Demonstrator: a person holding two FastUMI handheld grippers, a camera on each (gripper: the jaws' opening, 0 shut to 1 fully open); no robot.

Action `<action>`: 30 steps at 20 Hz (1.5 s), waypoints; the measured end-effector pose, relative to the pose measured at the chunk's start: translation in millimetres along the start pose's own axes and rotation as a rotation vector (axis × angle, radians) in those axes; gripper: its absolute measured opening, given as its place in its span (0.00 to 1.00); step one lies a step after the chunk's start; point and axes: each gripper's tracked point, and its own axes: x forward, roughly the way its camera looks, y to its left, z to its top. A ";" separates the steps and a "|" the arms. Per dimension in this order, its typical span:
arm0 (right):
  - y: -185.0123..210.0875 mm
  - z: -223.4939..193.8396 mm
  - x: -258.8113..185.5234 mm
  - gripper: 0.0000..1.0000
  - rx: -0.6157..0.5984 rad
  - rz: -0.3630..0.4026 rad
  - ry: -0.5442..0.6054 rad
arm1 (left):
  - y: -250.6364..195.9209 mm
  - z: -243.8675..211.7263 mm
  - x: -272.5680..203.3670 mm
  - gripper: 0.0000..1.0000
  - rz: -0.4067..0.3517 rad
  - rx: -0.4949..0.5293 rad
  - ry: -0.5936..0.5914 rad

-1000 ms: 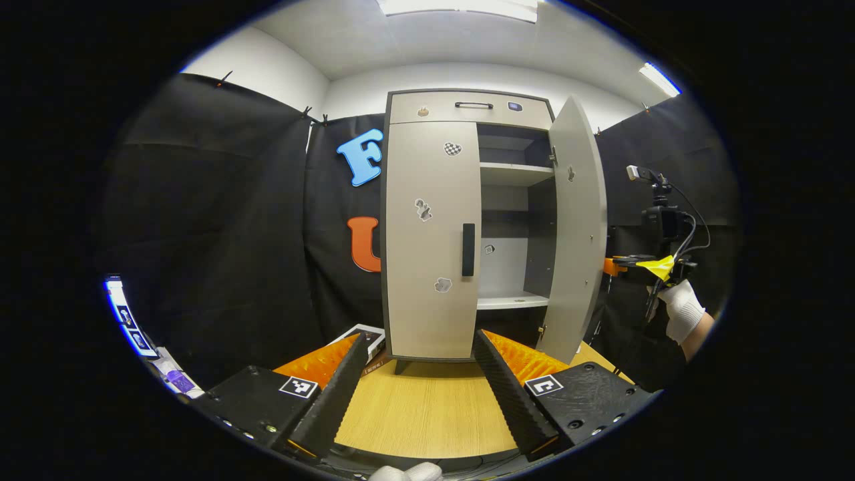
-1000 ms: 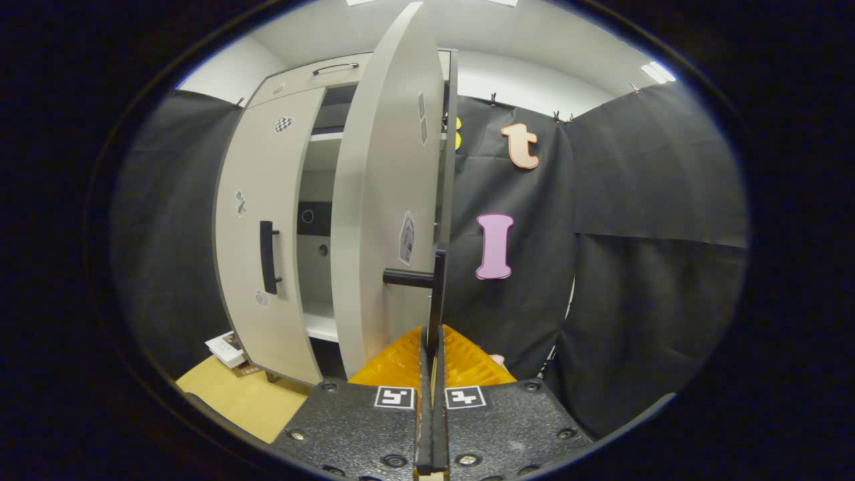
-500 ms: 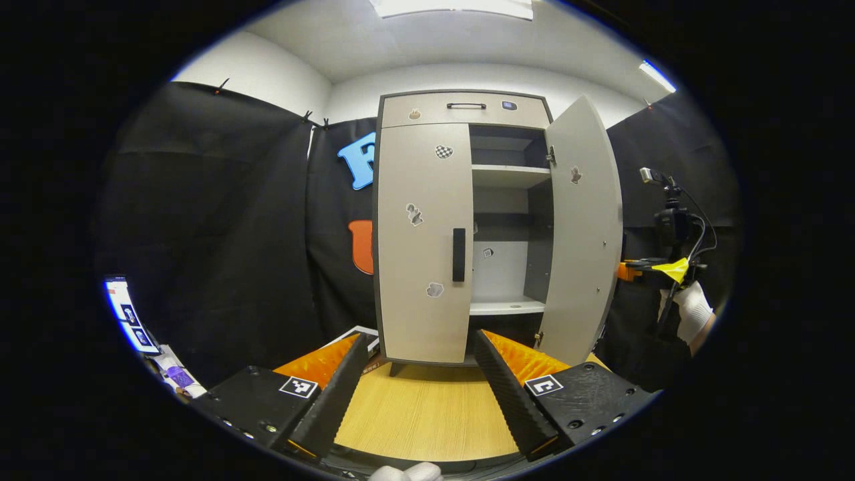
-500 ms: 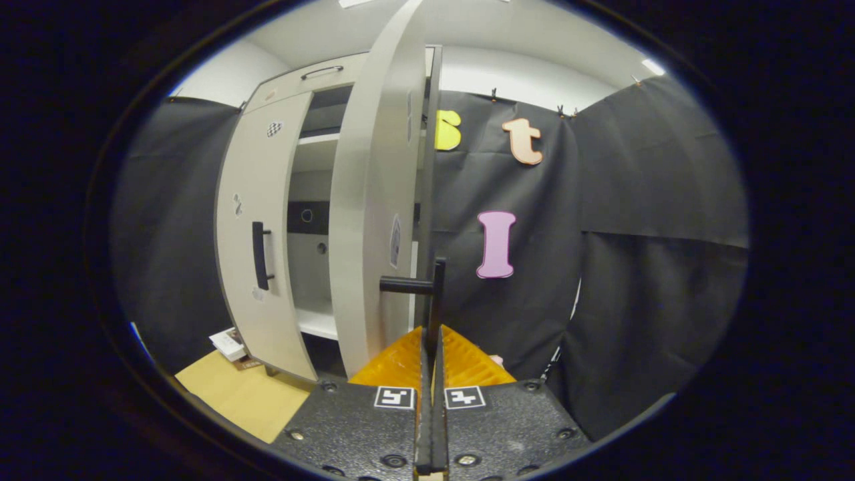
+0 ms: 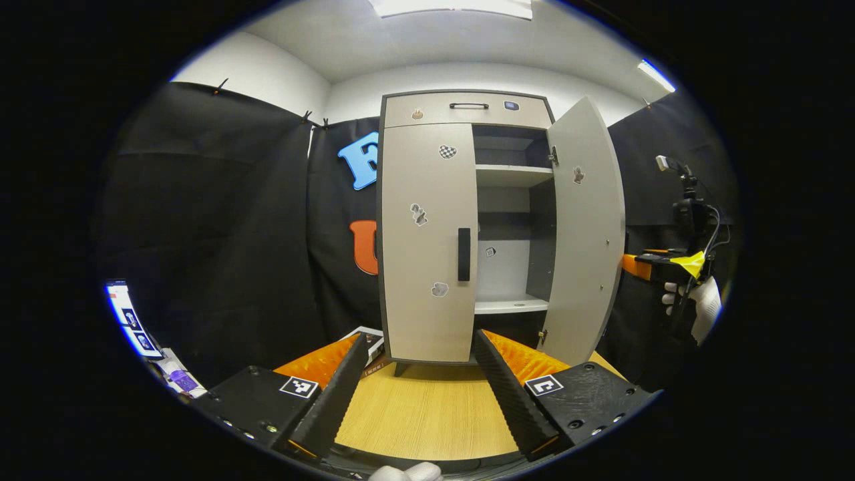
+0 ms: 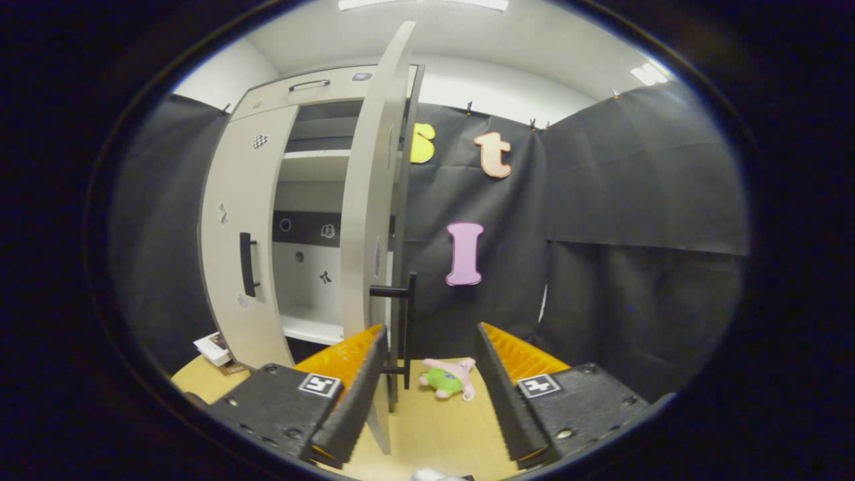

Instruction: Open the right door of the double-door shoe cabinet with the right hand, and open the left door with the left hand.

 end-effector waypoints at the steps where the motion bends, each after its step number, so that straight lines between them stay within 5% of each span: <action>1: 2.7 3.6 -9.2 0.99 0.001 -0.006 -0.010 | 6.7 -1.4 0.5 0.96 -0.002 0.002 0.004; 10: 83.9 -13.9 -115.9 1.00 0.084 0.079 -0.018 | 62.7 -15.5 14.5 0.96 -0.016 0.016 0.035; 15: 108.0 -44.8 -138.1 1.00 0.082 0.119 0.036 | 66.6 -11.2 37.9 0.97 -0.018 0.024 0.031; 30: 96.8 -24.0 -110.8 1.00 0.082 0.127 0.027 | -54.8 44.7 242.9 0.96 -0.138 0.043 -0.041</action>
